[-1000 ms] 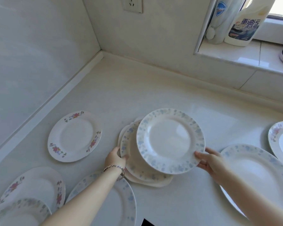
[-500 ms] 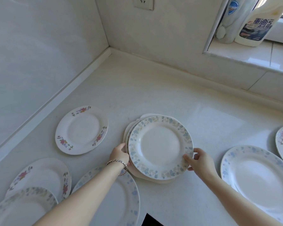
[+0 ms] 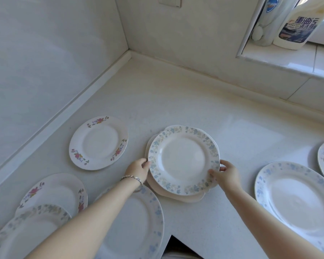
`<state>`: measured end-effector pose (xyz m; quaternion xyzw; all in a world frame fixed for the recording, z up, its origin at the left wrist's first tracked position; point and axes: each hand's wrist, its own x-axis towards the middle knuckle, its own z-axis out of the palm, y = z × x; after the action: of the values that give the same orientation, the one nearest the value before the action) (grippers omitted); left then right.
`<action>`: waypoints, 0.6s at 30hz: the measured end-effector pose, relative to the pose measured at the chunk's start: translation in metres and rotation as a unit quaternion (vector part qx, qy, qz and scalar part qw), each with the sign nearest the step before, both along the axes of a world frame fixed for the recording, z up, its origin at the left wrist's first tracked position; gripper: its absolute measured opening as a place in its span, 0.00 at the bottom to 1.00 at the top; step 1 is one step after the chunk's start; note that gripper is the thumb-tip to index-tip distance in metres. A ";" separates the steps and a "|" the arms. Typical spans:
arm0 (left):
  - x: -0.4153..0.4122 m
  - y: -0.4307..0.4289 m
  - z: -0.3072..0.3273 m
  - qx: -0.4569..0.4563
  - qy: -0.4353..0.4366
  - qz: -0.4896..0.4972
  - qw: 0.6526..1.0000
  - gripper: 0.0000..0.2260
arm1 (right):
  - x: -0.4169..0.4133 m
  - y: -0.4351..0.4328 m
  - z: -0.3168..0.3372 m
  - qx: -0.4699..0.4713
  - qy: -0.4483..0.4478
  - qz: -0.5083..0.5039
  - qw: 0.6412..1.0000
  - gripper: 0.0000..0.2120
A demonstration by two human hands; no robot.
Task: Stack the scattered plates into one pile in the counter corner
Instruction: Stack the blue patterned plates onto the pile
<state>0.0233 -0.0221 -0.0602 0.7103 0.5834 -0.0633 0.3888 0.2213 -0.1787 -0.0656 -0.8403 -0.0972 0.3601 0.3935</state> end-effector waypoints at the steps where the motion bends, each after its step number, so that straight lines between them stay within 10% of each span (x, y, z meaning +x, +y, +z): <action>1: -0.010 0.008 0.002 0.022 0.030 -0.030 0.999 0.18 | 0.000 0.000 0.000 0.003 0.010 -0.004 1.000 0.20; 6: -0.081 0.035 -0.009 0.018 0.234 -0.130 0.963 0.25 | -0.004 -0.001 0.000 0.006 0.001 -0.005 1.000 0.19; 18: -0.114 0.019 -0.011 0.027 0.056 -0.063 0.996 0.23 | -0.007 -0.001 -0.008 0.004 -0.004 -0.025 1.000 0.21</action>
<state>-0.0911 -0.0028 -0.0715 0.7514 0.5597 -0.1113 0.3311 0.2142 -0.1792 -0.0732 -0.8423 -0.0792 0.3463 0.4053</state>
